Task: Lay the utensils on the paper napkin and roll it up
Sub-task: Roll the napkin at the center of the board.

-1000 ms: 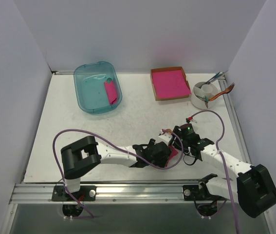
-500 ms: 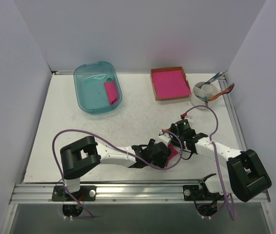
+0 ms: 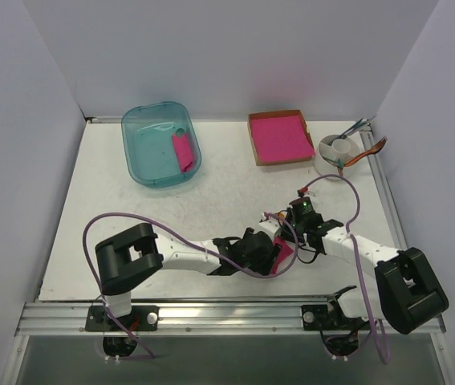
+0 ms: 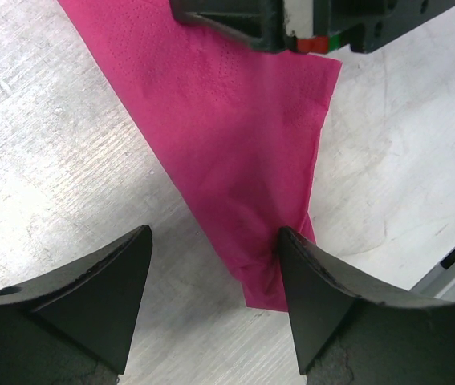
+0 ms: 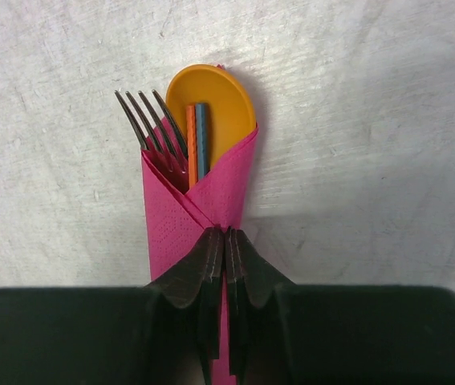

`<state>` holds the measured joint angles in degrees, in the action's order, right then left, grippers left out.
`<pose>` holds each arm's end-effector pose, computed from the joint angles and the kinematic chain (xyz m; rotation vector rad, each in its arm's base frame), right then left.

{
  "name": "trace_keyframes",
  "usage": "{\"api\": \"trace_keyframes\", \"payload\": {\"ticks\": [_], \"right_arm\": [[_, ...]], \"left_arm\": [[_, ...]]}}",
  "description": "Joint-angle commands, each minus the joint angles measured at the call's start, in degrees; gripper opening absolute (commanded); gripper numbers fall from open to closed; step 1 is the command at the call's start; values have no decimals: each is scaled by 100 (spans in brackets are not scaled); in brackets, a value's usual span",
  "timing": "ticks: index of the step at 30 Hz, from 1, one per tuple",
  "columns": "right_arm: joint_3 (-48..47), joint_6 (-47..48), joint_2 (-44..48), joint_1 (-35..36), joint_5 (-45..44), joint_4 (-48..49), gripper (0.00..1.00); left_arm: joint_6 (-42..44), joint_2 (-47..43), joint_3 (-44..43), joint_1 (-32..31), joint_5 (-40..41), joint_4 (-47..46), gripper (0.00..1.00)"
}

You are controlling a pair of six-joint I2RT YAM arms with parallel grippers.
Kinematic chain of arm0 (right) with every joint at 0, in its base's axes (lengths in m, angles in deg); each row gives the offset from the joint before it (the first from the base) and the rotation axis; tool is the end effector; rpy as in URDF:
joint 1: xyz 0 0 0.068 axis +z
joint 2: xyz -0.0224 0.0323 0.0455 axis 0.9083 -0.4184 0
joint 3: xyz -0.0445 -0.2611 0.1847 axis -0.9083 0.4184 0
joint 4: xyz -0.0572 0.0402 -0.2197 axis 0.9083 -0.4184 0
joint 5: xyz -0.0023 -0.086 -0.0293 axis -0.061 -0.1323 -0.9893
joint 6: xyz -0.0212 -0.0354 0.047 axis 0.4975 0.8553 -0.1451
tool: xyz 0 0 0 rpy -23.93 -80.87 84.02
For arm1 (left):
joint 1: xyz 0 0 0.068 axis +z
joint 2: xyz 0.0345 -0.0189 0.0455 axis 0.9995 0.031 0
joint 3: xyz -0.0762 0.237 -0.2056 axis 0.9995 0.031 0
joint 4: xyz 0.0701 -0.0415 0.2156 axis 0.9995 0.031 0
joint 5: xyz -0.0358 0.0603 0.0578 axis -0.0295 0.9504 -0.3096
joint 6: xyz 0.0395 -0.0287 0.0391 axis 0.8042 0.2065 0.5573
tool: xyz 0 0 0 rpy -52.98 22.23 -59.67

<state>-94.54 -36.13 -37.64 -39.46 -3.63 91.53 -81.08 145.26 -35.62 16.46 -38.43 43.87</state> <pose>0.1924 0.0945 0.2284 0.2543 2.3336 0.6182 0.1285 -0.3491 0.2197 0.6864 2.3003 -0.5687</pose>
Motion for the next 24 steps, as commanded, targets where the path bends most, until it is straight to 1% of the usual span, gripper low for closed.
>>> {"api": "trace_keyframes", "payload": {"ticks": [1, 2, 5, 9, 15, 18, 23, 24], "right_arm": [[118, -83, 219, -58, -35, -237, 2], [153, -127, 245, -58, -44, -238, 0], [319, -338, 430, -40, -61, -264, 0], [654, -768, 1026, -31, -44, -317, 0], [988, -1094, 1809, 21, -44, -545, 0], [1041, -1112, 1880, 39, -53, -791, 0], [1041, -1085, 1696, 65, -9, -791, 0], [1024, -1077, 1661, 65, 0, -817, 17]], "left_arm": [[122, 0, 214, 40, -302, 363, 74], [131, -9, 232, 40, -311, 363, 73], [175, -45, 285, 31, -329, 372, 73], [254, -106, 320, 40, -294, 503, 73], [412, -290, 495, 40, -294, 583, 73], [482, -335, 540, 40, -329, 574, 73], [544, -396, 548, 31, -417, 504, 73], [571, -405, 557, 31, -434, 469, 74]]}}
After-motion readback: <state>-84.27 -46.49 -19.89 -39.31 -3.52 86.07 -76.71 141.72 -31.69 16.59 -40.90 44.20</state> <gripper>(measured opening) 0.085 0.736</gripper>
